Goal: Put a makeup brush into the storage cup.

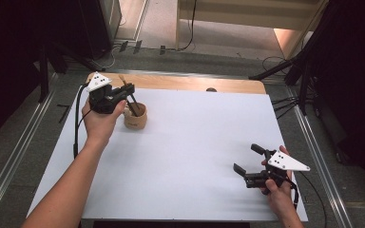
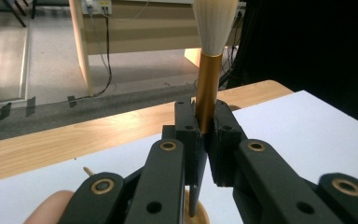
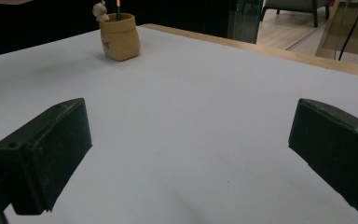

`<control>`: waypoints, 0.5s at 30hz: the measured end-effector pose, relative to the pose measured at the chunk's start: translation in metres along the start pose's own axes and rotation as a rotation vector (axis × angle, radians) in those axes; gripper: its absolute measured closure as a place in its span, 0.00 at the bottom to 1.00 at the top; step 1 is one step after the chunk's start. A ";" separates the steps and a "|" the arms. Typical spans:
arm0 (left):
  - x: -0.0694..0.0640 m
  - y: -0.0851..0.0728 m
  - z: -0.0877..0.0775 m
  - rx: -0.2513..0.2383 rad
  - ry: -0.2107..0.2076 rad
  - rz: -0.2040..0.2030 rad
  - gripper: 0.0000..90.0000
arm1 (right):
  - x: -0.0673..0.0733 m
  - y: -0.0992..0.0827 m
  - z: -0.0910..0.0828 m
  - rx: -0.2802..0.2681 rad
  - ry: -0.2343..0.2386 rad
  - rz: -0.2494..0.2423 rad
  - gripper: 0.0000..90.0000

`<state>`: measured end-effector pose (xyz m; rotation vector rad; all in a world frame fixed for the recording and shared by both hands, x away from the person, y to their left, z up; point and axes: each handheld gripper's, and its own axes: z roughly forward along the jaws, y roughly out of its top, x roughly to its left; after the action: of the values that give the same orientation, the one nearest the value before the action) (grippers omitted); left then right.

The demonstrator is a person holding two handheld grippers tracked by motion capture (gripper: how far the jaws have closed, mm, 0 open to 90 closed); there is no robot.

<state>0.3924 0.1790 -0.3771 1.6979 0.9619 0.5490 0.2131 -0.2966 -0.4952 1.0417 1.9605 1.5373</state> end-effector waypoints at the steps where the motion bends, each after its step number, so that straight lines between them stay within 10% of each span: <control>1: 0.000 -0.001 0.001 0.003 0.004 0.003 0.94 | 0.000 0.000 0.000 -0.002 0.001 -0.001 0.00; 15: -0.007 -0.018 0.012 0.055 0.039 0.048 0.94 | 0.000 0.000 0.000 -0.003 0.002 -0.004 0.00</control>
<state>0.3914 0.1683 -0.3973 1.7688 0.9744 0.5941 0.2129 -0.2963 -0.4948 1.0345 1.9594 1.5395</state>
